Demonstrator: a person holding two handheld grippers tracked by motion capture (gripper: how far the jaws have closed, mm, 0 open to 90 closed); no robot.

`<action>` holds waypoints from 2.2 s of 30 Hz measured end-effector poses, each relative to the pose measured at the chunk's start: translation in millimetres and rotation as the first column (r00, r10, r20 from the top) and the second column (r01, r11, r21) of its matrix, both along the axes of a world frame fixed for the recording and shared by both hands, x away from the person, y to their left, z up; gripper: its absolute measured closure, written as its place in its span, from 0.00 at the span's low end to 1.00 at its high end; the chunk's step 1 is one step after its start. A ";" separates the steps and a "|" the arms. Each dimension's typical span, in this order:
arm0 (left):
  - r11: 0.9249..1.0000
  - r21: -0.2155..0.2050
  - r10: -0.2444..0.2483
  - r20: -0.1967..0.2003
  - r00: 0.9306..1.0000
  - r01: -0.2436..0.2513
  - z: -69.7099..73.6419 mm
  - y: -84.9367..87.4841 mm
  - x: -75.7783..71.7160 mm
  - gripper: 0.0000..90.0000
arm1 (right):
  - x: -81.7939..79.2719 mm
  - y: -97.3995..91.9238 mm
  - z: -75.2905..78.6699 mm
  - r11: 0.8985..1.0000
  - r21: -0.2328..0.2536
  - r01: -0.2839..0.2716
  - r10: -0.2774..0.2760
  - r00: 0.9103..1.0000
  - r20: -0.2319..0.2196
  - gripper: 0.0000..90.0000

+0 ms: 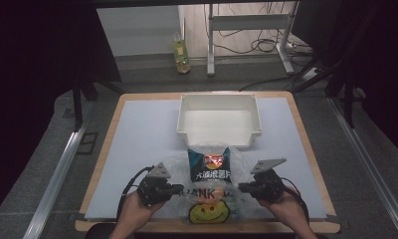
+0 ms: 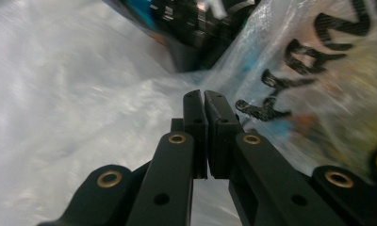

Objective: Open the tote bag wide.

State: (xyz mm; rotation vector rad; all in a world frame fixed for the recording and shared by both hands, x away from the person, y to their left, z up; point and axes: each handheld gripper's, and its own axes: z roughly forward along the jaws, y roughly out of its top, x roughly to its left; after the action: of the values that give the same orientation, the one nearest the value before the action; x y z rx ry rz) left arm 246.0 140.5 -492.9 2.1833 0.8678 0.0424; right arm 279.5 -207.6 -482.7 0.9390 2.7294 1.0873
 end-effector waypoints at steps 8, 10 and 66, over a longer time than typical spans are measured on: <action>1.000 0.015 -0.012 -0.021 1.000 0.012 -8.7 -1.3 -9.3 0.98 | -16.9 -7.0 -5.9 1.000 -0.025 0.003 -0.004 1.000 -0.009 0.99; 1.000 0.012 -0.002 0.012 1.000 0.002 2.7 0.6 -5.5 0.98 | -17.5 -7.4 4.8 1.000 -0.009 0.008 -0.008 1.000 0.022 0.99; 0.993 0.115 -0.027 -0.055 0.998 0.034 -42.1 -0.3 -53.3 0.99 | -60.7 -12.2 -35.6 0.992 -0.129 -0.004 -0.005 0.998 -0.062 0.99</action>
State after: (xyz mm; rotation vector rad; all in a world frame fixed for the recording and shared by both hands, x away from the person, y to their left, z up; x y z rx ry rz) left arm 192.7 140.2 -535.0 2.3148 0.8810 0.0199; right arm 218.8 -219.8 -518.2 0.9700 2.8087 0.8833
